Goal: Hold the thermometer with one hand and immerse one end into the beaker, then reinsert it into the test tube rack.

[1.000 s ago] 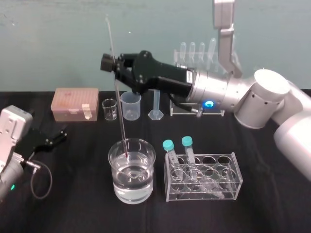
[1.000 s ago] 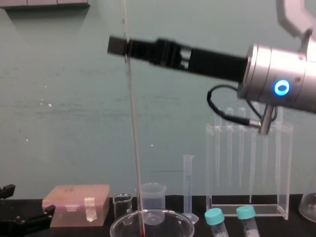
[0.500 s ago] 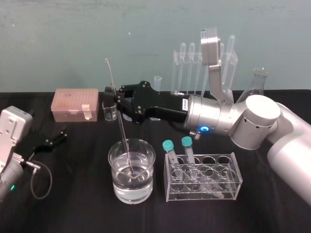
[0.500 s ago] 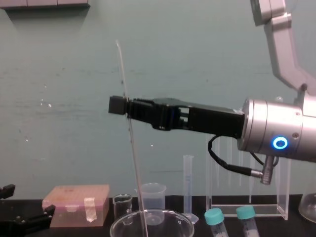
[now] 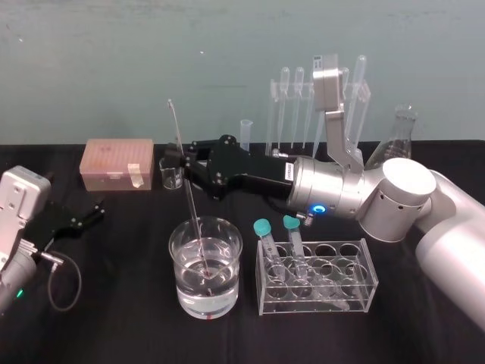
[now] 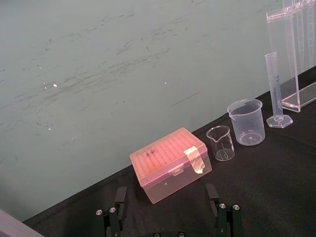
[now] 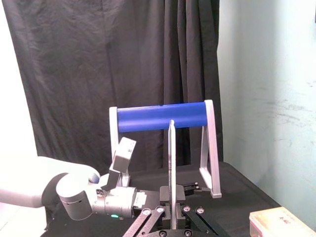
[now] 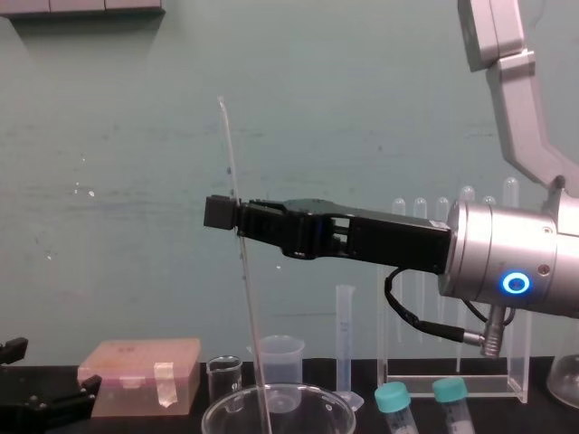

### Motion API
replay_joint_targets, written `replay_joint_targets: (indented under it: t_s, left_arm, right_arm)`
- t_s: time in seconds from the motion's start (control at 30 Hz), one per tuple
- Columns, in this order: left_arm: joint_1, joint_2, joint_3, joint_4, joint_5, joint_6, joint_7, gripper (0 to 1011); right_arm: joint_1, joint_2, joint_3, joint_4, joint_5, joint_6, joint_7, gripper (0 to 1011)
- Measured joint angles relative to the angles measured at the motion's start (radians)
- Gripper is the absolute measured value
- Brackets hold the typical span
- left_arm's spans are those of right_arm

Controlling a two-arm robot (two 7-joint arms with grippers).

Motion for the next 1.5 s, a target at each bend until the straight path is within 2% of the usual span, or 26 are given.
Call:
replay_joint_targets:
  t_s: [0.63,1.5]
  left_arm:
    - [0.0,0.0,0.0,0.0,0.0,0.0,0.0,1008]
    - [0.0,0.0,0.0,0.0,0.0,0.0,0.0,1008]
  right_arm:
    - [-0.019,0.002,0.016,-0.017,0.008,0.016,-0.006,58]
    - [-0.028,0.015,0.017,-0.032,0.007,0.013,-0.006,58]
